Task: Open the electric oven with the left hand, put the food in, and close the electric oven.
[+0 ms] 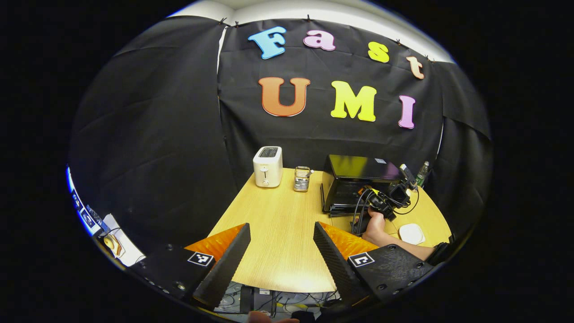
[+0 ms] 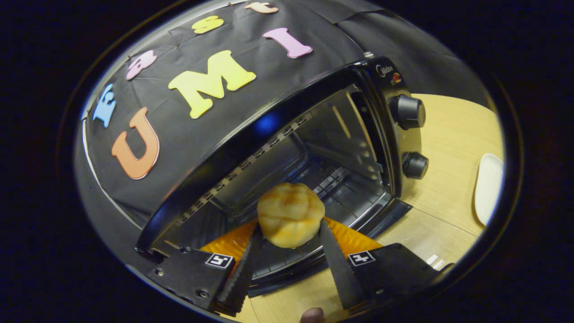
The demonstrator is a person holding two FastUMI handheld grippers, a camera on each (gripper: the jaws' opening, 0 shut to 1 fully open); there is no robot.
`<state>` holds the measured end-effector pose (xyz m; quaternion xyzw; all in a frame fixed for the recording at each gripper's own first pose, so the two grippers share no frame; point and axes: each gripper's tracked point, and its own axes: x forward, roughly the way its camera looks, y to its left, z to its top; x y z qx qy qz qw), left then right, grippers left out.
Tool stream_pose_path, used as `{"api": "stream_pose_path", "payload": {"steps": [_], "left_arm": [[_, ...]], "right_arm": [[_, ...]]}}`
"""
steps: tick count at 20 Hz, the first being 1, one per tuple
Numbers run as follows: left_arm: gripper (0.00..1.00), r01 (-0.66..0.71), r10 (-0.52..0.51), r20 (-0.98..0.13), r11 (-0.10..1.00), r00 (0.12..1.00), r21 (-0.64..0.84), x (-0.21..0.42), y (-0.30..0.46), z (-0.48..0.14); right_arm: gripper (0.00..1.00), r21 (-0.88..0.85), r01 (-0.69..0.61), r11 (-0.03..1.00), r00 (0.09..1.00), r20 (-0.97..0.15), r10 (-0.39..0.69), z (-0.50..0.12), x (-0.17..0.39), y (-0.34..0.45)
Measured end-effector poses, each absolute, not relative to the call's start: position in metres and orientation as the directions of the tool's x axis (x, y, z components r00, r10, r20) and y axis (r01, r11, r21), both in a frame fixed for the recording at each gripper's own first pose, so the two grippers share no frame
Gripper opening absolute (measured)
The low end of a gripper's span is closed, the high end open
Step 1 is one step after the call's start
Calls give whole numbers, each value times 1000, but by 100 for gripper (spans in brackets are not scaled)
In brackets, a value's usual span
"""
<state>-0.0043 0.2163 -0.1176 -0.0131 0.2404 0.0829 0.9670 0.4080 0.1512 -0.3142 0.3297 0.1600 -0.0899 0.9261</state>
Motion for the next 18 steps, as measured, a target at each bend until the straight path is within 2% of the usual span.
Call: {"api": "stream_pose_path", "payload": {"steps": [4,10,14,18], "left_arm": [[94,-153,139,-446,988,884,5,-8,206,-111],[94,-148,112,-422,988,900,-54,-14,188,-110],[93,-141,103,-408,988,907,-63,-10,177,-115],[94,-73,36,-387,994,921,-81,2,151,-120]], "right_arm": [[88,566,250,786,935,-352,-44,-309,395,150],[89,503,195,842,930,-367,4,-299,337,143],[89,498,147,855,926,-373,57,-283,273,140],[89,406,98,908,918,-389,75,-268,206,122]]}}
